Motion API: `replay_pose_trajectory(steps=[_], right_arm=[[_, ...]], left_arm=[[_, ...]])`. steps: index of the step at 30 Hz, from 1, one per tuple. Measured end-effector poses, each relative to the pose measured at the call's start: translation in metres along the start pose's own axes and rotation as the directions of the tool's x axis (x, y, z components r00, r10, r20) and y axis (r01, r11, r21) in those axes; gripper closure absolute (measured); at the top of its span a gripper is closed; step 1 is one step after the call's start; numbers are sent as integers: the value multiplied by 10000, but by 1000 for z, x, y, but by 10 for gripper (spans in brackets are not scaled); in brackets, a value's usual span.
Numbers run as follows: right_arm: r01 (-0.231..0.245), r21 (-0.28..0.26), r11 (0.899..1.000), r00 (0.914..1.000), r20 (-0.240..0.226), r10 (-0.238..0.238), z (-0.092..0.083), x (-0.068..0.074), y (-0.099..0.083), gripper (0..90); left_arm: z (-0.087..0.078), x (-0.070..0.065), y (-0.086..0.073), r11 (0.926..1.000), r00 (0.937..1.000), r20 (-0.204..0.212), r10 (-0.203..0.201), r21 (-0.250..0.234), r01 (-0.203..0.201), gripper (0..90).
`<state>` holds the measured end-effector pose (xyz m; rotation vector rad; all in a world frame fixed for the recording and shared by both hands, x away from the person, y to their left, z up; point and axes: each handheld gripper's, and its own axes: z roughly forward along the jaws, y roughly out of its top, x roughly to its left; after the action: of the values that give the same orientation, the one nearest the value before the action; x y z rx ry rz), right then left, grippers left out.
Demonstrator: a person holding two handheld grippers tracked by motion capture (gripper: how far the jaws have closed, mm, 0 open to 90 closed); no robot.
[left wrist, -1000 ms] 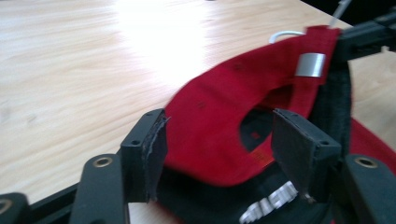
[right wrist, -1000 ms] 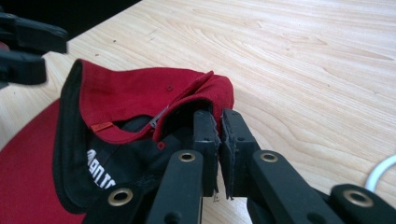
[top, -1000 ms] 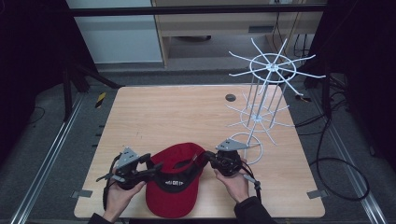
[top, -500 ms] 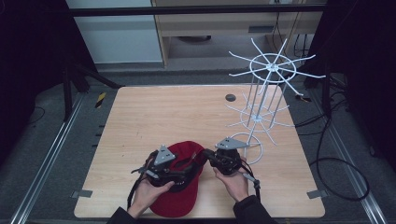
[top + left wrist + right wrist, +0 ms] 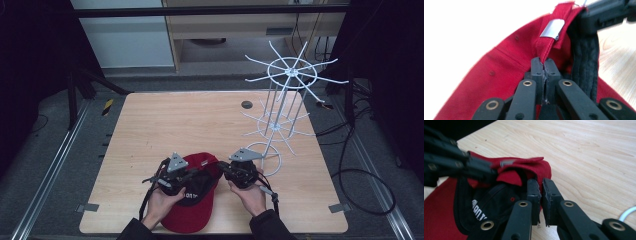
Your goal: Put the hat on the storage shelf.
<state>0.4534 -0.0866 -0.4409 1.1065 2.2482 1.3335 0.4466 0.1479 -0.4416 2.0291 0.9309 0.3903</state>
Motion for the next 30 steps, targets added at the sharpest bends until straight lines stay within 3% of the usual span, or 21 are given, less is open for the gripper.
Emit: replay_pose_trajectory(steps=[3,8,11,12,14,16,17,20,23,30], right_arm=[[75,76,9999,10000,-28,-75,1,0,-1,820],[-13,234,9997,9999,-165,17,2,0,-3,732],[89,219,9997,9997,-211,-84,0,-1,-7,533],[89,219,9997,9997,-211,-84,0,-1,-7,533],[-103,2,9999,9996,-267,103,-4,-1,-8,442],[-101,-23,9999,9995,-309,100,-5,-1,-8,428],[-201,-70,9998,9985,-509,197,-7,1,-9,393],[-160,-17,9999,9976,-671,158,-7,4,-10,376],[42,412,9991,9950,-994,-1,-3,13,-17,356],[-249,592,9979,9882,-1493,335,0,20,-21,364]], left_arm=[[-4,4,4,9997,9999,-51,-95,-214,94,880],[-9,12,13,9957,9975,174,-689,-605,698,882],[-14,19,19,9917,9955,235,-919,-877,936,882],[-14,19,19,9917,9955,235,-919,-877,936,882],[-19,23,22,9882,9944,191,-1035,-1114,1050,882],[-20,24,22,9875,9941,189,-1068,-1143,1083,882],[-23,27,23,9860,9939,107,-1096,-1254,1101,882],[-25,29,23,9844,9933,47,-1154,-1333,1150,882],[-29,33,23,9812,9920,-50,-1262,-1477,1241,882],[-34,36,25,9784,9911,-186,-1317,-1630,1269,881]])
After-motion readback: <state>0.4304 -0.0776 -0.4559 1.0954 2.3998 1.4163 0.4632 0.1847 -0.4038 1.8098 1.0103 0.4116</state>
